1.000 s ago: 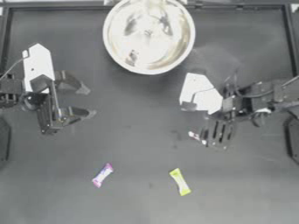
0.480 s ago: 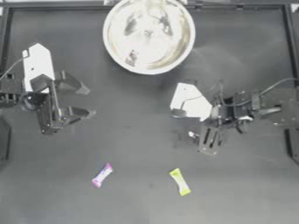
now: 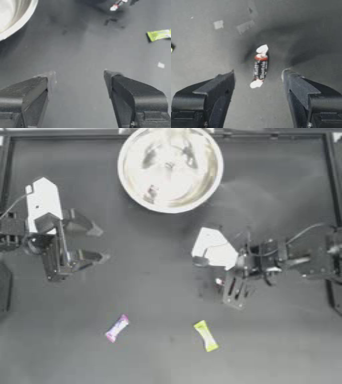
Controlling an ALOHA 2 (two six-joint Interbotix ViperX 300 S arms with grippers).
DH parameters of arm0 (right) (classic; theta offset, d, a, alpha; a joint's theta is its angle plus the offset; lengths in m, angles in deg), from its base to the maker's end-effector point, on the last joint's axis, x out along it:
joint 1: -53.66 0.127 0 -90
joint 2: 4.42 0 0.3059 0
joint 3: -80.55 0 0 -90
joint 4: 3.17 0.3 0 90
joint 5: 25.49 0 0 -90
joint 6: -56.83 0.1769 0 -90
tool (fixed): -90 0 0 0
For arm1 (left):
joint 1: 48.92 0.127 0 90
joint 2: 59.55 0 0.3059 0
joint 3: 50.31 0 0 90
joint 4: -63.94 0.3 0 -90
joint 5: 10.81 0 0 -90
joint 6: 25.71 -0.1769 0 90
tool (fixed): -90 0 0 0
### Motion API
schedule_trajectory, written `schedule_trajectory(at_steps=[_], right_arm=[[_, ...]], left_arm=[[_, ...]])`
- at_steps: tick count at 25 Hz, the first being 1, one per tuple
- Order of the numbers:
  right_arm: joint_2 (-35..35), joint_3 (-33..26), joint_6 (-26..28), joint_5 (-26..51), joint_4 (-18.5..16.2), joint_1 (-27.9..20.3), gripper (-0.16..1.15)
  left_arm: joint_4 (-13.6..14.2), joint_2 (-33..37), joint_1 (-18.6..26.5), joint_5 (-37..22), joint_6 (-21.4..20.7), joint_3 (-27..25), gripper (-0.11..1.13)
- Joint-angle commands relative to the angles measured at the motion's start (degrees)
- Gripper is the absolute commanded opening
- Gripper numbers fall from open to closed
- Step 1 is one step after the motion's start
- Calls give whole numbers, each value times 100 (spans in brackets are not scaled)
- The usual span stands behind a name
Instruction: Put candies in bowl
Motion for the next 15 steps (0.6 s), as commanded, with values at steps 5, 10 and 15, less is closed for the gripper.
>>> schedule_trajectory(at_steps=[5,10,15], right_arm=[[-18,-88,334,9,-360,158,89],[79,-123,352,-18,-360,167,89],[211,-202,352,-26,-369,193,89]], left_arm=[[-18,105,9,26,0,62,93],[-18,114,9,26,0,53,93],[-18,114,9,18,0,53,93]])
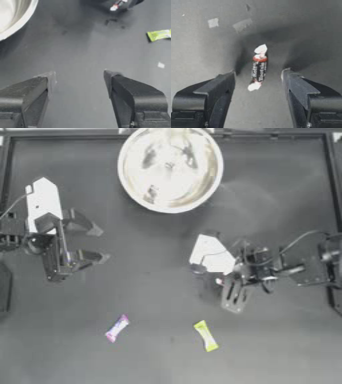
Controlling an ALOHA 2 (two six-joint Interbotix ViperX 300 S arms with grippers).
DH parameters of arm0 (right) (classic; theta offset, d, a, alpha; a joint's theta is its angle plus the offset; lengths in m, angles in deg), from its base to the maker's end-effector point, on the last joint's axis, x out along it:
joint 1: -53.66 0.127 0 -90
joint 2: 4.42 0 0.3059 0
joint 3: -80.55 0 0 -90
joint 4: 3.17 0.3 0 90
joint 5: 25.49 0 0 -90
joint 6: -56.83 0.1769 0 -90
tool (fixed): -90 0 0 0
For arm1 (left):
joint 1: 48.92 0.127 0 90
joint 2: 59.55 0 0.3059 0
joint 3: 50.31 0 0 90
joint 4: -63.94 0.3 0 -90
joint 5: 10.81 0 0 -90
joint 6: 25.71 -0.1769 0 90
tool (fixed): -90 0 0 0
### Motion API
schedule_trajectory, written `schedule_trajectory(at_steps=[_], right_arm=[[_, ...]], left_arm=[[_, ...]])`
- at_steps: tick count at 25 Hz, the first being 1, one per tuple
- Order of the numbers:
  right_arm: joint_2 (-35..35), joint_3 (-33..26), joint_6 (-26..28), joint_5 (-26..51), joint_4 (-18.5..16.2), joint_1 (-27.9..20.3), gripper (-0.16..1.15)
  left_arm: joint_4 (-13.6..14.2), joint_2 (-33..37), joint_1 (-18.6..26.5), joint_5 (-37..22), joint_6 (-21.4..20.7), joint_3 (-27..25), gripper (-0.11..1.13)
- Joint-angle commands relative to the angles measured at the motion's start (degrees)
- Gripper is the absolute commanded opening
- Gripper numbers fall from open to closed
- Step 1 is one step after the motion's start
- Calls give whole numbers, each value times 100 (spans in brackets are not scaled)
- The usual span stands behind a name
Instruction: Put candies in bowl
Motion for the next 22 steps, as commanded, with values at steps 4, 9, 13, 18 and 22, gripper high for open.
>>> schedule_trajectory(at_steps=[4,9,13,18,22], right_arm=[[-18,-158,18,-9,-18,35,80],[-9,-158,18,9,-9,35,51],[-9,-158,18,18,9,26,45],[-70,-229,18,132,26,35,45],[-316,-413,18,352,-141,26,45]], left_arm=[[-9,105,9,-18,0,53,93],[-9,97,9,-35,0,53,92],[-9,105,9,-35,0,35,92],[-35,114,9,-26,9,-62,92],[-44,167,9,-18,9,-70,92]])
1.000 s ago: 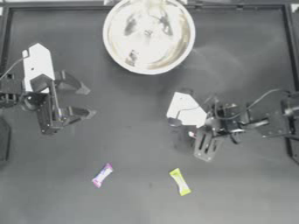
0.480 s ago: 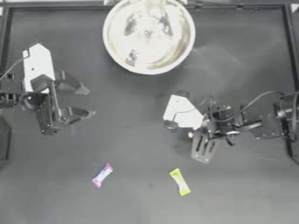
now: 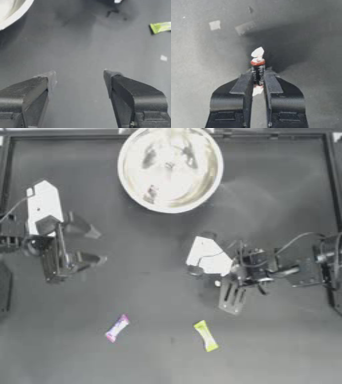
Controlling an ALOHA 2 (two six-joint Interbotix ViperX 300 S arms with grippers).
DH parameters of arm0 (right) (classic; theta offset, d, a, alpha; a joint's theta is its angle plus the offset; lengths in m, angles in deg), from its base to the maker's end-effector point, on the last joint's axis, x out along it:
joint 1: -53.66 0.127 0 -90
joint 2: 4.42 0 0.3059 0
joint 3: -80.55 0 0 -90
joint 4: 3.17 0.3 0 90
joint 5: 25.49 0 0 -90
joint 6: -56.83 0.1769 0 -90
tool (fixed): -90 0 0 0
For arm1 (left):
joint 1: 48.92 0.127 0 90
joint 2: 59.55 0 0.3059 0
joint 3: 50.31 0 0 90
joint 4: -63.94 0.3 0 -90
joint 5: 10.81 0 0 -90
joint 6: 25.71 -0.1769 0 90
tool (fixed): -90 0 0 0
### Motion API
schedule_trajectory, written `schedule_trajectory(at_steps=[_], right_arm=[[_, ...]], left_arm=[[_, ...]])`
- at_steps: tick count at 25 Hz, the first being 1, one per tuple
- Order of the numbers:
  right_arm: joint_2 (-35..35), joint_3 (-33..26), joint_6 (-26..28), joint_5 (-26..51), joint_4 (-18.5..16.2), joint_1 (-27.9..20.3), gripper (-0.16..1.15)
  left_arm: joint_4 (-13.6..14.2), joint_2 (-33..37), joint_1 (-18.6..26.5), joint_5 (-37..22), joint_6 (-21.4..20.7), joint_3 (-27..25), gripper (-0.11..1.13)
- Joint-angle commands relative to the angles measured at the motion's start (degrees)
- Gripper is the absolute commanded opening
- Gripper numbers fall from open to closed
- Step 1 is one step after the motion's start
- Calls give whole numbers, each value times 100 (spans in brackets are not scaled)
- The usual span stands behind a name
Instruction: Put candies in bowl
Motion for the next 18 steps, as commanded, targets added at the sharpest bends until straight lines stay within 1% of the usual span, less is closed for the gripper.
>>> schedule_trajectory(at_steps=[1,4,6,9,13,15,18], right_arm=[[-431,-281,9,123,-220,9,45],[-721,-404,62,132,-439,-70,45],[-932,-457,167,105,-659,-211,45],[-1283,-501,360,26,-1143,-519,45],[-1529,-677,580,-369,-1705,-1020,45],[-1529,-809,642,-580,-1863,-1292,45],[-1345,-1063,642,-765,-1951,-1731,45]], left_arm=[[-18,185,9,35,9,44,92],[-26,246,9,35,9,18,92],[-35,255,9,53,9,-9,92],[-35,255,9,62,9,-9,92],[-26,264,9,97,0,-9,92],[-26,264,9,132,0,-18,92],[-26,255,9,149,0,-18,92]])
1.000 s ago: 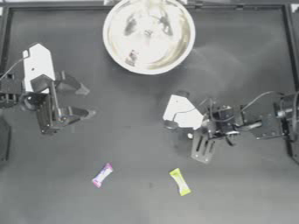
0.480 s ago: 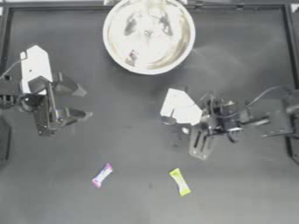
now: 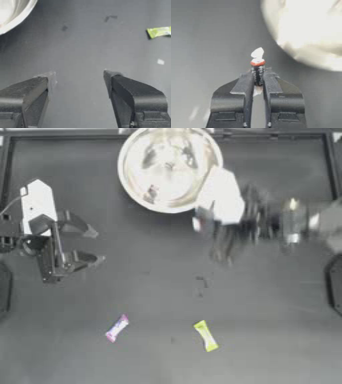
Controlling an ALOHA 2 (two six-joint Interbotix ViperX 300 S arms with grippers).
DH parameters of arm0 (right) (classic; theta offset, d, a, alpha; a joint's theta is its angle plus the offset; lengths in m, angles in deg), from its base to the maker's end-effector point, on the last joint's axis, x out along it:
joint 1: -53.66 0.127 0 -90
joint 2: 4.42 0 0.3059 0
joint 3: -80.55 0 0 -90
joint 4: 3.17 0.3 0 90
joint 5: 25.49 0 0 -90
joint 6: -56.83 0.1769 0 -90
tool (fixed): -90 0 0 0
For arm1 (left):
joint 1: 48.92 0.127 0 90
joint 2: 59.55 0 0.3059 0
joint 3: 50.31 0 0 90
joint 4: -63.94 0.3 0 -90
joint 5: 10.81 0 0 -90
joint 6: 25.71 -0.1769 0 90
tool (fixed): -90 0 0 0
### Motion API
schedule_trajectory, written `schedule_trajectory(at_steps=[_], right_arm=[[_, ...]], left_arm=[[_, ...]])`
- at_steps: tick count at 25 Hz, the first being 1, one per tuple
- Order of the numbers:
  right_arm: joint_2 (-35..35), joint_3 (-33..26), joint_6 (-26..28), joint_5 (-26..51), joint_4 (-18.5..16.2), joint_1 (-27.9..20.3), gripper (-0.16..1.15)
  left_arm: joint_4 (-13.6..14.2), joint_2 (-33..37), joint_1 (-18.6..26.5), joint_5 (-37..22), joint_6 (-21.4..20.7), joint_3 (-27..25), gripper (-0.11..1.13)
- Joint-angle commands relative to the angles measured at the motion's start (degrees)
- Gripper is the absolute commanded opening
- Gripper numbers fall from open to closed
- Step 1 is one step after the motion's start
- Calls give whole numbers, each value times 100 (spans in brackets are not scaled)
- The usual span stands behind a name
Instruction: Put candies in bowl
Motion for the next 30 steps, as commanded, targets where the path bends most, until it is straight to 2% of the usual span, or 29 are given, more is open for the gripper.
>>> schedule_trajectory(at_steps=[1,10,16,19,21,22,24,28,30], right_arm=[[105,-404,-9,-202,-105,-457,45],[1371,-1415,53,-510,-642,-1292,44],[2136,-1995,0,-378,-642,-1538,47],[2303,-2109,-9,-431,-633,-1600,60],[2320,-2136,-9,-457,-589,-1608,79],[2312,-2145,-18,-457,-554,-1608,92],[2259,-2127,-26,-457,-483,-1600,107],[2013,-2048,-35,-439,-413,-1494,98],[1811,-1978,-35,-404,-396,-1389,98]], left_arm=[[0,88,9,79,0,44,92],[0,88,9,105,-9,53,92],[-9,88,9,105,-9,62,92],[-18,88,9,97,9,62,92],[-53,79,9,79,9,70,92],[-97,79,9,53,9,79,92],[-185,79,9,9,18,79,93],[-457,88,9,-369,44,149,94],[-492,97,9,-580,158,211,94]])
